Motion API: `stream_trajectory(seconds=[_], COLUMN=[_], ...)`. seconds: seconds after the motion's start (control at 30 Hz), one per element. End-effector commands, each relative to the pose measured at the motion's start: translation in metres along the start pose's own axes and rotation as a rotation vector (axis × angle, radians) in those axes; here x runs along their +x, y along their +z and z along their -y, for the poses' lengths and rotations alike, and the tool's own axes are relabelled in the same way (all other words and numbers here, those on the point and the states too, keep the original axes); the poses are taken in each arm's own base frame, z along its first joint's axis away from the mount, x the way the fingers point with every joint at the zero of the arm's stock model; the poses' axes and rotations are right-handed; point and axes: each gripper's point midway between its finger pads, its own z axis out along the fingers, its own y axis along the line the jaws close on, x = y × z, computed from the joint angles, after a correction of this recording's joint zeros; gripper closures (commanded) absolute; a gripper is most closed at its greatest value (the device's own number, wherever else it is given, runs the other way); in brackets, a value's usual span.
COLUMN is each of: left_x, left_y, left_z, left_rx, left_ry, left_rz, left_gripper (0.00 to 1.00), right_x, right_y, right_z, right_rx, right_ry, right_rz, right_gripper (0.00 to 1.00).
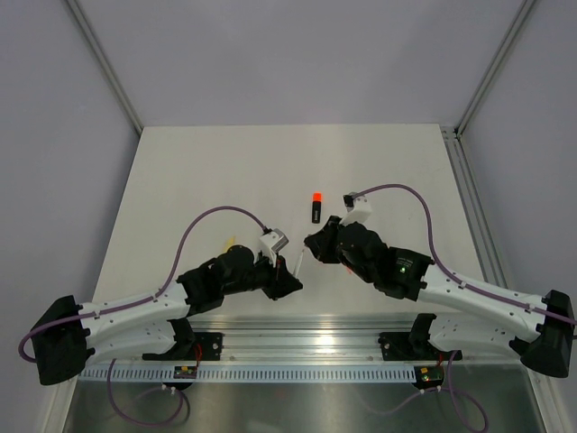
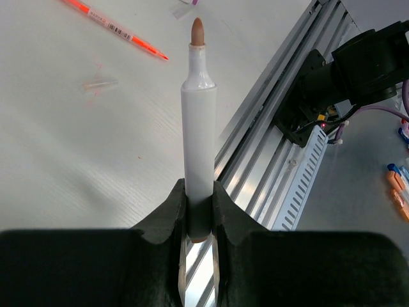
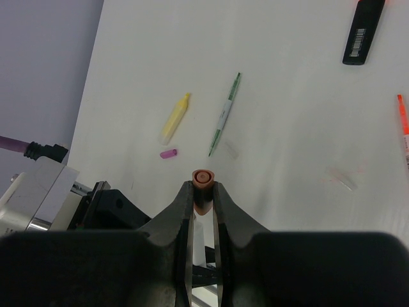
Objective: Insert the pens into the pen caps
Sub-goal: Insert the pen cap onto the pen.
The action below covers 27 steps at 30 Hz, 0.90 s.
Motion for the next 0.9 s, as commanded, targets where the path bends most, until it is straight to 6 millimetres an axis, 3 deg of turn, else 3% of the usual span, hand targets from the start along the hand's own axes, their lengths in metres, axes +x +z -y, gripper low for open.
stream_trajectory(seconds=[0.0, 0.43, 0.87], left_x=[-0.029, -0.03, -0.023], left_y=[0.001, 0.003, 0.001], left_z=[0.015, 0.013, 0.007], left_rx=[0.037, 0.021, 0.006], left_ry=[0.046, 0.061, 0.05], left_rz=[0.081, 0.073, 0.064], left_gripper=[1.0, 1.0, 1.0], right_x=[-0.01, -0.002, -0.021], right_y=[0.0, -0.002, -0.007], right_z=[-0.019, -0.017, -0.023], right_rx=[-0.044, -0.039, -0.049], right_ry=[0.007, -0.001, -0.006], right_rz=[0.033, 0.023, 0.077], right_gripper=[1.0, 1.0, 1.0])
